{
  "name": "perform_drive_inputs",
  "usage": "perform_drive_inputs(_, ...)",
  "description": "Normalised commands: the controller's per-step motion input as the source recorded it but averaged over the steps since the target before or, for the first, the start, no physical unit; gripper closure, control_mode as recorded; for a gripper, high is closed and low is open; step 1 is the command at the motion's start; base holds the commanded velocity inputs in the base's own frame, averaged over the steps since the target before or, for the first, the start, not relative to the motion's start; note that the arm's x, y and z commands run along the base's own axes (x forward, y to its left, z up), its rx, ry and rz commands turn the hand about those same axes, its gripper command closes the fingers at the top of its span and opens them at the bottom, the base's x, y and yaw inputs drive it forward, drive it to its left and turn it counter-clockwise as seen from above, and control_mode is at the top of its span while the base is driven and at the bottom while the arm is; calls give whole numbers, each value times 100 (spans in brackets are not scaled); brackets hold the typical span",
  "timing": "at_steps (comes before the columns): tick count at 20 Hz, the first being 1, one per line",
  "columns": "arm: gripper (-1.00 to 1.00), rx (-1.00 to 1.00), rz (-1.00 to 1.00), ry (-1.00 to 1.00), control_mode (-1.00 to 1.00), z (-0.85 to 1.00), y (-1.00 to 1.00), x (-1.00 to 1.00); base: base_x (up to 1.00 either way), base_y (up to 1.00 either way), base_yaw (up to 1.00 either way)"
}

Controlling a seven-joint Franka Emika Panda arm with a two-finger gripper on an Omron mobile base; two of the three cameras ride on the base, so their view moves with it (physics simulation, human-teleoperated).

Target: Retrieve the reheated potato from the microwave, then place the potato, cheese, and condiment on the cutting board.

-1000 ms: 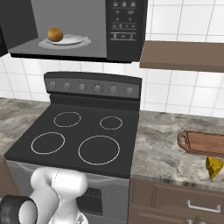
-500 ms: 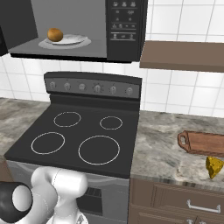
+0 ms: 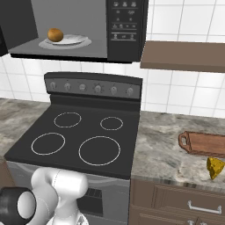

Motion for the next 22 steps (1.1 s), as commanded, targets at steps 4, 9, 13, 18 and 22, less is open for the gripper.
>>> perform_drive_inputs(4,-100,-4,-2,-15,-100,10,-63,-3,0,0,0)
perform_drive_inputs(9,-100,-9,0,-25,-100,6,-63,-2,0,0,0)
perform_drive_inputs(13,-100,-27,0,-38,-100,-1,-54,-2,0,0,0)
perform_drive_inputs(18,-100,-46,-1,-34,-100,-2,-37,3,0,0,0)
perform_drive_inputs(22,-100,-46,-4,-16,-100,5,-31,10,0,0,0)
